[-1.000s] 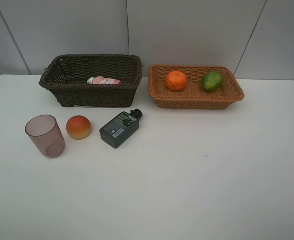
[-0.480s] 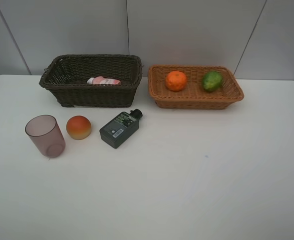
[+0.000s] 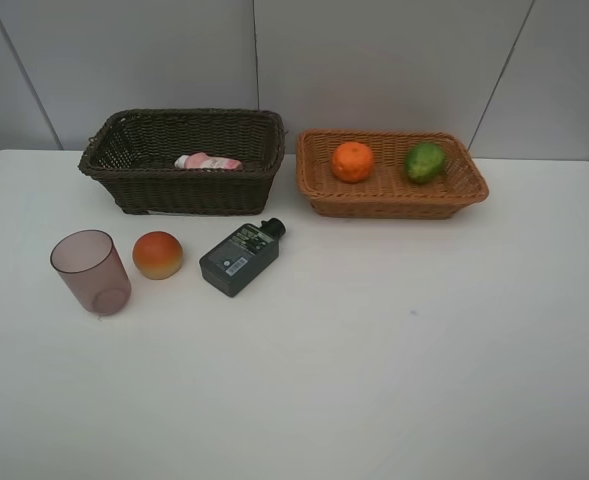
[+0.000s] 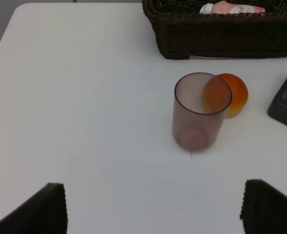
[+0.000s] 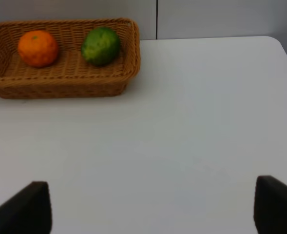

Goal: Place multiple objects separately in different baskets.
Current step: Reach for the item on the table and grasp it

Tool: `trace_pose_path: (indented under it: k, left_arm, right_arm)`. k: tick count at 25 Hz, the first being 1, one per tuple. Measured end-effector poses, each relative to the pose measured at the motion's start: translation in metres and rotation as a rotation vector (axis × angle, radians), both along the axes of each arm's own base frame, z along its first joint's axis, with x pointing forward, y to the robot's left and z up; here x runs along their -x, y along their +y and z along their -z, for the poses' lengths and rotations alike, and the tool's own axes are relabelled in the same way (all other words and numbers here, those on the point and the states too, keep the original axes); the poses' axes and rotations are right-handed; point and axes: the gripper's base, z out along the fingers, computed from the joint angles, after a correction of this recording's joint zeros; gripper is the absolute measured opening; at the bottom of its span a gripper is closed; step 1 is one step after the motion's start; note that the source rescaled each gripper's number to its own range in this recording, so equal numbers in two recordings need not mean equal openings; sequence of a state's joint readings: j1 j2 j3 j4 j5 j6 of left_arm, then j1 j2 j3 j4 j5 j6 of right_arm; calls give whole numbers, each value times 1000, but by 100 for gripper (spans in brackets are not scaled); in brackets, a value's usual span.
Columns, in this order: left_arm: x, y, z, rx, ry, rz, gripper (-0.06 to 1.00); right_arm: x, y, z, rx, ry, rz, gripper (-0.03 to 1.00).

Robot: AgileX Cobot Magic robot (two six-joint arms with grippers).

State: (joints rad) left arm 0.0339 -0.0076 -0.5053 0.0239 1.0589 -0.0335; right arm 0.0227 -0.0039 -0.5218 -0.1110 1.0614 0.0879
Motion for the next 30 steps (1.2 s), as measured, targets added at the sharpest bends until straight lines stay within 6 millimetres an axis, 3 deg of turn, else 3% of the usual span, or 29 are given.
trace_pose_path:
  k: [17, 24, 30]
  left_arm:
    - [-2, 0, 0, 0, 11, 0, 93]
    - [-22, -2, -1, 38, 139, 19, 93]
    - [-45, -4, -28, 65, 163, 32, 93]
  right_arm:
    - [0, 0, 0, 0, 0, -1, 79]
    - [0, 0, 0, 1, 0, -1, 79]
    - [0, 0, 0, 1, 0, -1, 79]
